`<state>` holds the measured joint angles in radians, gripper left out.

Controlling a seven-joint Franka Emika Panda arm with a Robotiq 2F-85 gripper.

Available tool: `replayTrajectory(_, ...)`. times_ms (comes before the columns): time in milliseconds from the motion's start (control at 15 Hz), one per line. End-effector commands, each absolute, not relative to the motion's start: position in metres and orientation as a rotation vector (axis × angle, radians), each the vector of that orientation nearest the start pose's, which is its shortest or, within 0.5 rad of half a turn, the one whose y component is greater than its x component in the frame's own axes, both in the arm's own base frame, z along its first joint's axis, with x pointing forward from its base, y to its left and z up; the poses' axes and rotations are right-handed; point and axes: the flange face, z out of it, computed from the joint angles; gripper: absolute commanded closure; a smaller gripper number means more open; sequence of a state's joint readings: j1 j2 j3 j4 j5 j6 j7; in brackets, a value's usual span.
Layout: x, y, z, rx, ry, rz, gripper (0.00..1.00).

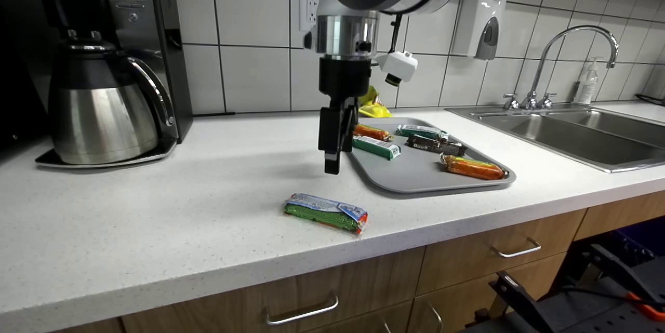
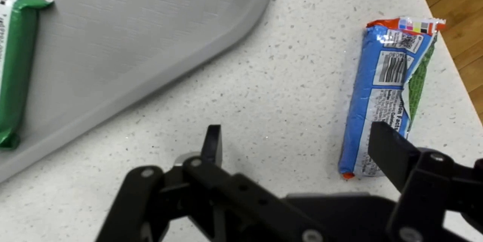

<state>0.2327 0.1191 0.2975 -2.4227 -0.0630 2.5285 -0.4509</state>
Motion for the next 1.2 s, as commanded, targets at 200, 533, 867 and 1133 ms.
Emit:
replayTrajectory(200, 0.398, 0.265, 0.262, -2.688, -1.622, 0.011, 0.0)
replayTrajectory(533, 0.39, 0.271, 0.259, -2.663, -1.646, 0.026, 0.0)
replayTrajectory(867, 0.38, 0.278, 0.257, -2.627, -1.644, 0.041, 0.0)
replayTrajectory(1133, 0.374, 0.282, 0.253, -2.623, -1.644, 0.053, 0.0)
